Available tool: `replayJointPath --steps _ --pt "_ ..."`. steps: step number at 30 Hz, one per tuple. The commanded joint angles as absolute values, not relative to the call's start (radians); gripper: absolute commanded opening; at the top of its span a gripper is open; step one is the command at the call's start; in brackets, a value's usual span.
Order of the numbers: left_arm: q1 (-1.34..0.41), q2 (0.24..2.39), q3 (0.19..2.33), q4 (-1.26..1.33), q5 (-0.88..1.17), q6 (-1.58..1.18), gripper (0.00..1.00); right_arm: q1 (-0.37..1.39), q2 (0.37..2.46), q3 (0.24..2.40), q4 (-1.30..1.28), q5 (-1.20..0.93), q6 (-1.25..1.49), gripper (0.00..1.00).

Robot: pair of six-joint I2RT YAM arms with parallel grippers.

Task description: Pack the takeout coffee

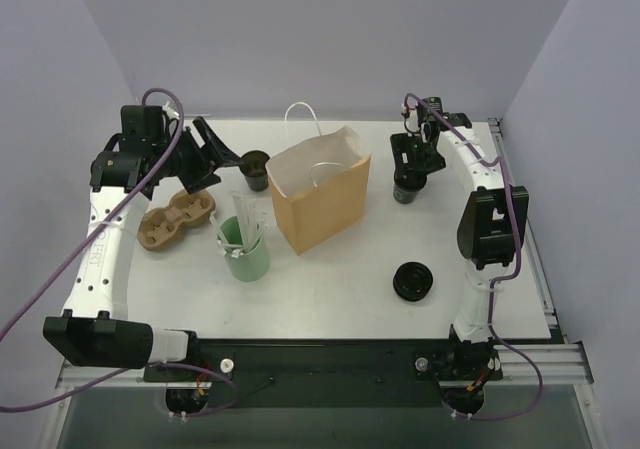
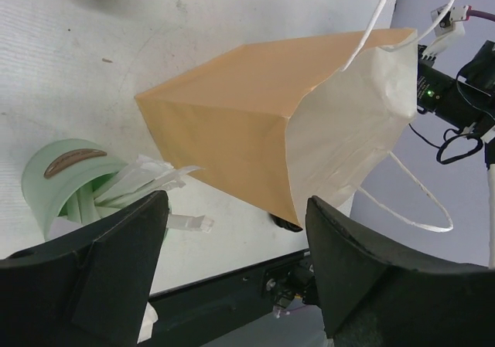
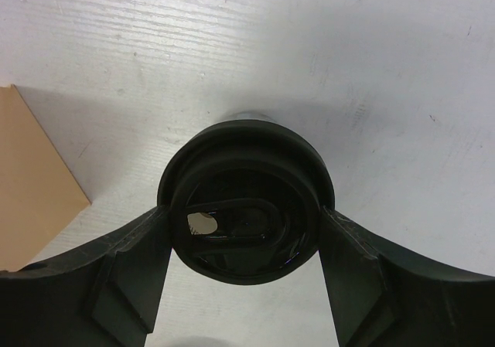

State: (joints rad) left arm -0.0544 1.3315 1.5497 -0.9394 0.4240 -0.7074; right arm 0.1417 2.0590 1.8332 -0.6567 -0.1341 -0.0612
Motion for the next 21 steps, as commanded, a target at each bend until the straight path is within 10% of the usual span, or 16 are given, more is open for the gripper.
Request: replayJointPath --steps 1,21 --pt "-0.139 1.382 1.705 -1.018 0.297 -0.647 0.80 0.152 2.042 1.858 -0.706 -0.100 -0.057 0.65" --pt "-0.394 1.494 1.747 -1.062 0.092 -0.880 0.63 0.144 1.821 1.697 -0.704 -0.018 -0.012 0.59"
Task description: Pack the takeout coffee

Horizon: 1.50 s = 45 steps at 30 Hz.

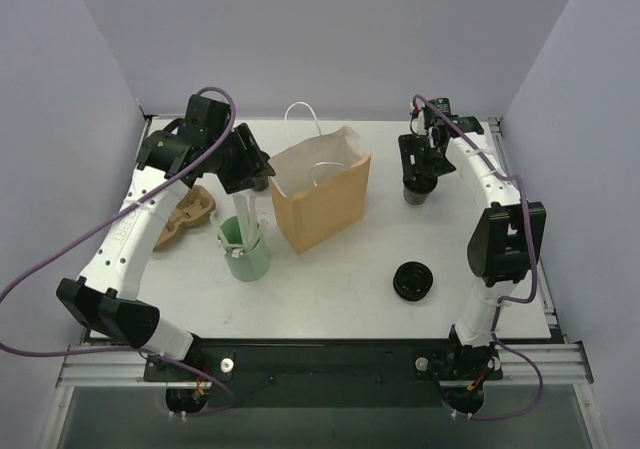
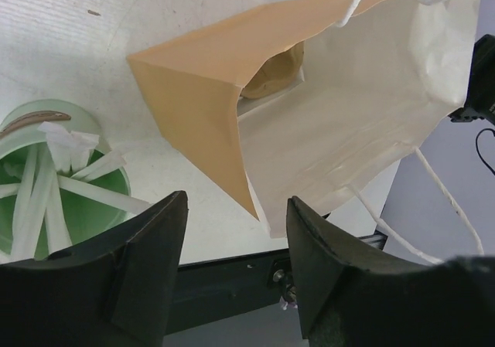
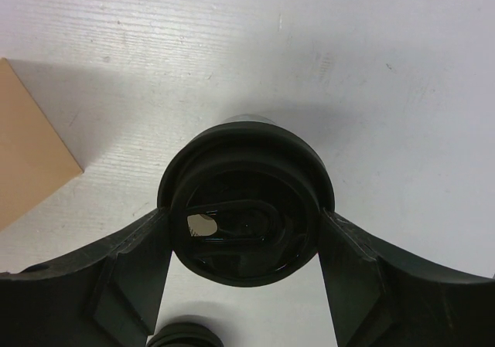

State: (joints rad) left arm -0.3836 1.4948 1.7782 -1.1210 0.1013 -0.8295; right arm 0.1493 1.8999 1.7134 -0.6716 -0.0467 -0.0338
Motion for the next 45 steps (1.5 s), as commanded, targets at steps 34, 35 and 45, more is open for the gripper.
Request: replayJointPath --steps 34,35,45 --pt "-0.443 1.703 1.994 -0.983 0.334 -0.411 0.00 0.455 1.418 2.091 -0.781 -0.107 -0.064 0.58" --pt "-0.443 1.703 1.991 -0.986 0.334 -0.410 0.00 0.515 1.401 2.074 -0.770 -0.113 -0.115 0.58" --pt "-0.453 1.698 1.876 -0.841 0.514 -0.347 0.00 0.658 1.301 1.836 -0.716 -0.127 -0.225 0.58"
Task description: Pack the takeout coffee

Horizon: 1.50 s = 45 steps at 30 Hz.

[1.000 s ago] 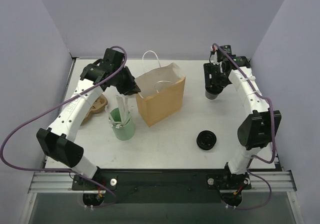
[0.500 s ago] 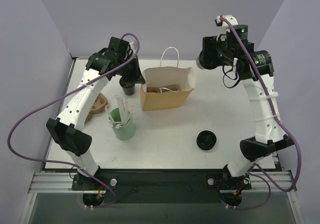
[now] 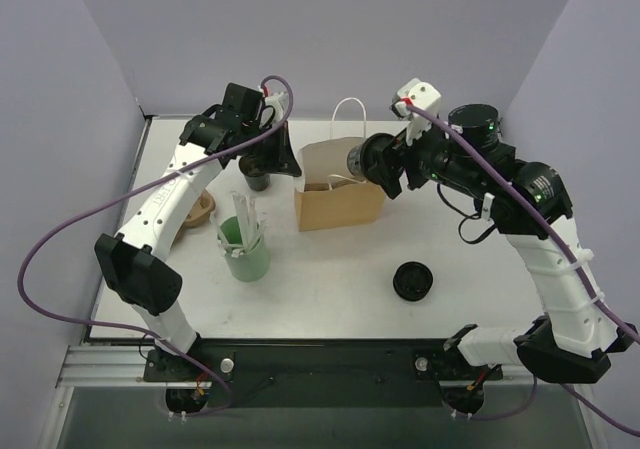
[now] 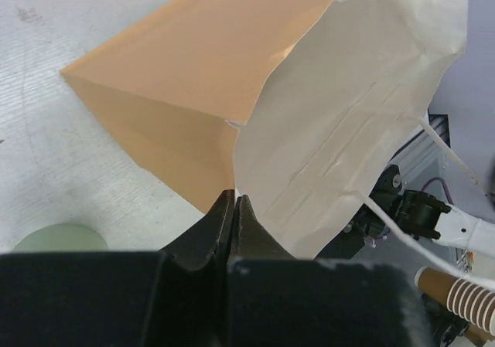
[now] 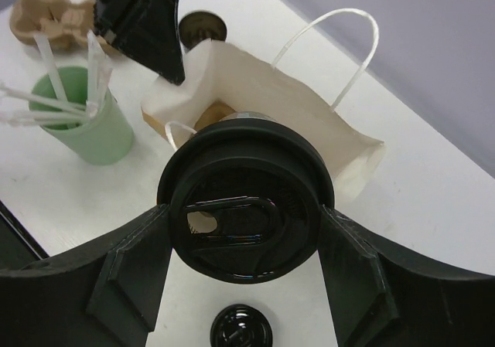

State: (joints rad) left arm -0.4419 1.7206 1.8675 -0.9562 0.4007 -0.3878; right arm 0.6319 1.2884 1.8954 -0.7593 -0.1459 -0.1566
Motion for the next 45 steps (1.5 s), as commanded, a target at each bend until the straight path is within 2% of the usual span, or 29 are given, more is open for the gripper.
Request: replayJointPath --steps 1,11,15,19,24,31,45 --pt "-0.454 1.701 1.884 -0.839 0.518 -0.348 0.00 0.672 1.305 1.823 -0.716 -0.102 -0.251 0.58" --pt "-0.465 1.663 1.812 -0.761 0.597 -0.278 0.00 0.712 1.315 1.775 -0.715 -0.003 -0.376 0.58" --pt "-0.465 1.654 1.812 -0.744 0.592 -0.268 0.00 0.730 1.276 1.610 -0.710 0.049 -0.403 0.57" --pt "-0.468 1.570 1.677 -0.642 0.581 -0.284 0.00 0.775 1.197 1.462 -0.683 0.083 -0.390 0.57" --pt "-0.468 1.468 1.485 -0.417 0.569 -0.327 0.00 0.831 1.154 1.394 -0.678 0.117 -0.374 0.57" --pt "-0.485 1.438 1.451 -0.462 0.558 -0.281 0.00 0.891 1.178 1.358 -0.657 0.150 -0.373 0.55" --pt "-0.491 1.378 1.336 -0.462 0.568 -0.259 0.00 0.896 1.345 1.289 -0.327 0.094 -0.460 0.55"
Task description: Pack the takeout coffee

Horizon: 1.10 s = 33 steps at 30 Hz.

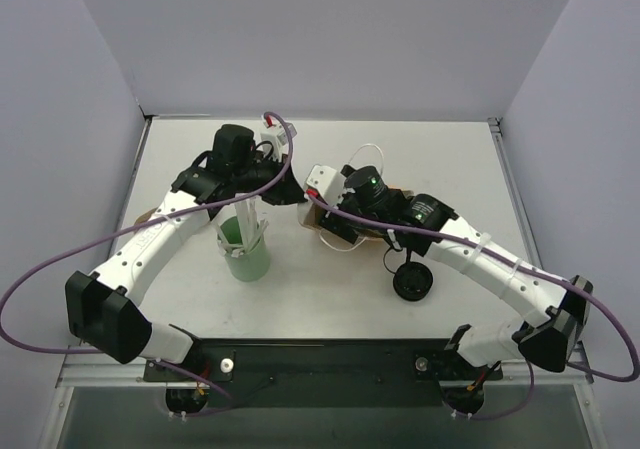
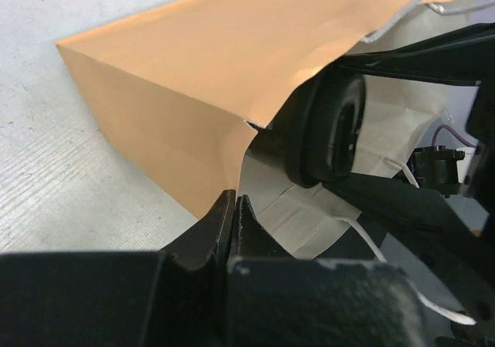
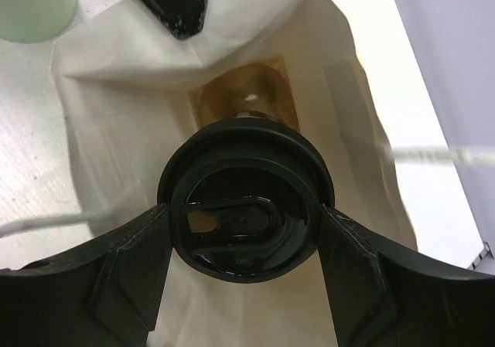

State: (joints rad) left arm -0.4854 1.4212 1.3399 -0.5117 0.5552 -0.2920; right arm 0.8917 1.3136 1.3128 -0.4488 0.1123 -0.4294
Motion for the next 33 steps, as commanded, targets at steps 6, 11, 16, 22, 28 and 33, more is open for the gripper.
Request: replayJointPath --steps 6,11,16,22,28,33 --pt "-0.491 1.381 1.368 -0.450 0.448 -0.235 0.00 0.907 1.332 1.292 -0.331 0.081 -0.439 0.55" --pt "-0.500 1.379 1.382 -0.408 0.393 -0.206 0.00 0.920 1.275 1.235 -0.360 0.172 -0.449 0.54" --pt "-0.531 1.293 1.255 -0.299 0.331 -0.192 0.00 0.920 1.198 1.141 -0.373 0.206 -0.462 0.53" --pt "-0.569 1.253 1.207 -0.244 0.342 -0.146 0.00 0.922 1.181 1.112 -0.367 0.276 -0.512 0.53" --pt "-0.569 1.240 1.146 -0.181 0.382 -0.164 0.00 0.893 1.238 1.112 -0.330 0.262 -0.591 0.53" --pt "-0.566 1.229 1.098 -0.153 0.397 -0.166 0.00 0.838 1.255 1.103 -0.284 0.244 -0.601 0.52"
